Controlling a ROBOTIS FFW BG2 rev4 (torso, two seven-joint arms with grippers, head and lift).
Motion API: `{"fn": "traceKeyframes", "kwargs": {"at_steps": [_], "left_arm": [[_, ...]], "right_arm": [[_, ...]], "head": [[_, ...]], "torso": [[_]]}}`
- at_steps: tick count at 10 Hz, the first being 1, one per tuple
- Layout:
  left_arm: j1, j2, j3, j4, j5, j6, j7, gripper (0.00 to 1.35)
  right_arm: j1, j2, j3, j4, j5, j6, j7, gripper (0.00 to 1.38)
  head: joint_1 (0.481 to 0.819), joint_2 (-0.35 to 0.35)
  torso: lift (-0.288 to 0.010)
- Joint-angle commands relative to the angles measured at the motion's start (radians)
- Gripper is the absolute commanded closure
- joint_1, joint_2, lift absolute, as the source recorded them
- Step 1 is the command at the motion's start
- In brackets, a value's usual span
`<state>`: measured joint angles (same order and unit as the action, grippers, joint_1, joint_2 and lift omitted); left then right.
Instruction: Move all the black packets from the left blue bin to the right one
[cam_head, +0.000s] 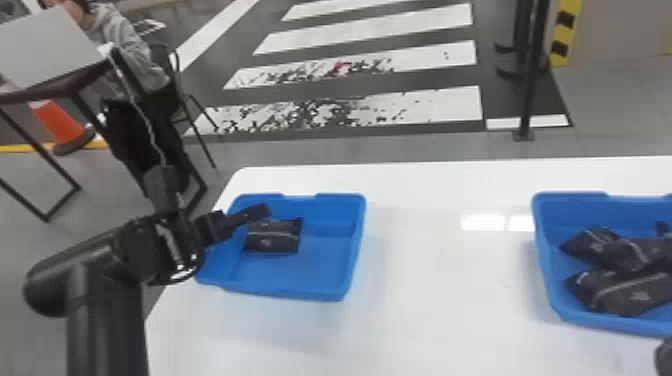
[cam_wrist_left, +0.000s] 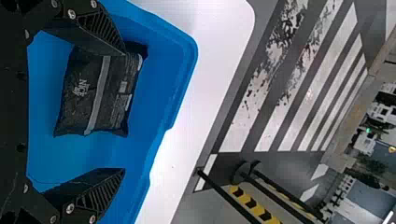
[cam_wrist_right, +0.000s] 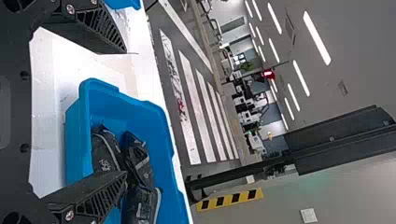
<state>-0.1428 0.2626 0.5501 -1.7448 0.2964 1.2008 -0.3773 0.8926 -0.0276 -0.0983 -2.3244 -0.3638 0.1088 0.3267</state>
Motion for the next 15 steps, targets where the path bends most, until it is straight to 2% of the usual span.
{"fn": "traceKeyframes", "kwargs": {"at_steps": [1,5,6,8,9,10,11,13,15], "left_arm": [[-0.059,0.003,-0.022,0.092,-0.033,0.012,0.009,0.17],[-0.152,0.017,-0.071,0.239,-0.051,0.073,0.084,0.17],[-0.181,0.020,-0.073,0.288,-0.055,0.093,0.097,0.24],[-0.201,0.024,-0.071,0.340,-0.041,0.120,0.115,0.78],[-0.194,0.024,-0.071,0.342,-0.039,0.120,0.117,0.97],[-0.176,0.023,-0.075,0.342,-0.039,0.088,0.117,1.24],[-0.162,0.023,-0.081,0.340,-0.007,0.051,0.112,1.20],[-0.127,0.024,-0.081,0.293,0.013,0.014,0.054,1.20],[-0.022,0.018,-0.083,0.131,0.112,-0.015,0.017,1.20]], "right_arm": [[-0.004,0.000,0.001,0.006,-0.005,0.004,0.000,0.11],[-0.019,-0.005,0.013,0.033,-0.033,0.014,0.003,0.11],[-0.024,-0.006,0.017,0.043,-0.043,0.019,0.006,0.11],[-0.036,-0.009,0.023,0.058,-0.057,0.026,0.015,0.11],[-0.036,-0.009,0.023,0.065,-0.069,0.031,0.017,0.11],[-0.034,-0.009,0.023,0.065,-0.079,0.031,0.017,0.11],[-0.031,-0.012,0.023,0.065,-0.085,0.031,0.018,0.11],[-0.031,-0.014,0.023,0.065,-0.089,0.034,0.021,0.11],[-0.031,-0.015,0.023,0.065,-0.093,0.038,0.023,0.11]], "head": [[0.695,0.334],[0.695,0.333],[0.695,0.332],[0.695,0.333],[0.695,0.335],[0.695,0.335],[0.695,0.337],[0.695,0.330],[0.695,0.311]], "torso": [[-0.154],[-0.154],[-0.154],[-0.154],[-0.154],[-0.154],[-0.154],[-0.154],[-0.154]]}}
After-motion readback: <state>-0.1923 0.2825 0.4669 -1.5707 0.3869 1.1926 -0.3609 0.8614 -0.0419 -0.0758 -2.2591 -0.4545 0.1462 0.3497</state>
